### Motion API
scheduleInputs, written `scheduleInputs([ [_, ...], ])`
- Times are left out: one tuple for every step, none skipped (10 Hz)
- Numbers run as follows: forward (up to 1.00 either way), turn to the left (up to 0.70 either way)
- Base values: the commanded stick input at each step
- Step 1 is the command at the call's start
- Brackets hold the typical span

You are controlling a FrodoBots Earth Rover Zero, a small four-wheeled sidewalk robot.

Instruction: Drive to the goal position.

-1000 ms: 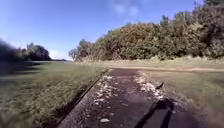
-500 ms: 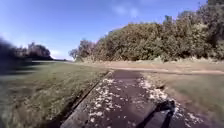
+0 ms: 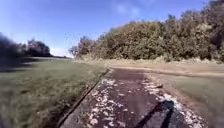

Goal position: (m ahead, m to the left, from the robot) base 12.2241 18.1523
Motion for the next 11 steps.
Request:
scheduleInputs([
  [0.85,0.00],
  [0.85,0.00],
  [0.85,0.00],
  [0.85,0.00],
  [0.85,0.00],
  [0.85,-0.10],
  [0.85,-0.24],
  [0.85,-0.26],
  [0.85,-0.11],
  [0.85,0.00],
  [0.85,0.00],
])
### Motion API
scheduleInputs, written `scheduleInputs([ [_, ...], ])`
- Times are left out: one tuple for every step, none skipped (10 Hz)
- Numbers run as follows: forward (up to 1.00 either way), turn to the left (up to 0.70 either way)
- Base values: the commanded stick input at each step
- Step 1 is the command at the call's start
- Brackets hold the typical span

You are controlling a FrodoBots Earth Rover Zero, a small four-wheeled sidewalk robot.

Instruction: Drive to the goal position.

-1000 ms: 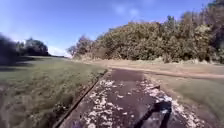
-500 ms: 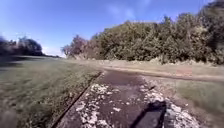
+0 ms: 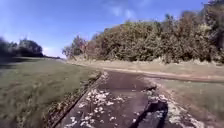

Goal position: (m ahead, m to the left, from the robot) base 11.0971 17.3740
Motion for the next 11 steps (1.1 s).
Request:
scheduleInputs([
  [0.85,0.00],
  [0.85,0.00],
  [0.85,0.00],
  [0.85,0.00],
  [0.85,0.00],
  [0.85,0.00],
  [0.85,0.00],
  [0.85,0.00],
  [0.85,0.00],
  [0.85,0.00],
  [0.85,0.00],
])
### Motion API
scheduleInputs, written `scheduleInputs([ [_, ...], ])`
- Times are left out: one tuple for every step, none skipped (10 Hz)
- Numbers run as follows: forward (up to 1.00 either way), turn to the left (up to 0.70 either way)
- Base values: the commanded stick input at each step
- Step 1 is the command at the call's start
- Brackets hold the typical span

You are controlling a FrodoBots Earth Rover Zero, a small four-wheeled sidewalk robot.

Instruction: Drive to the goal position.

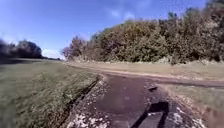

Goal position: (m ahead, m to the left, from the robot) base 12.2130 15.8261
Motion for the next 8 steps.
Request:
scheduleInputs([
  [0.85,0.00],
  [0.71,0.00],
  [0.36,0.00],
  [0.00,0.00],
  [0.00,0.00],
  [0.00,0.00],
  [0.00,0.00],
  [0.00,0.00],
])
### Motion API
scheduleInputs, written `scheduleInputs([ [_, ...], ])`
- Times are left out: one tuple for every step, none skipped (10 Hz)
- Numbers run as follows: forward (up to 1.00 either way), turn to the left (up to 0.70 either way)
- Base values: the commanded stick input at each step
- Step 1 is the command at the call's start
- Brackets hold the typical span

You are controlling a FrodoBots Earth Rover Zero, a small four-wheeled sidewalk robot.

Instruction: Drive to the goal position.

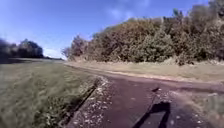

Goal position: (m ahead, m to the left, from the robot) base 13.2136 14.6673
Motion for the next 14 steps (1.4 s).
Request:
scheduleInputs([
  [0.18,0.00],
  [0.55,0.00],
  [0.85,0.00],
  [0.85,0.00],
  [0.85,0.00],
  [0.85,0.00],
  [0.85,0.00],
  [0.85,0.00],
  [0.85,0.00],
  [0.85,0.00],
  [0.85,0.00],
  [0.85,0.00],
  [0.85,0.00],
  [0.85,0.00],
])
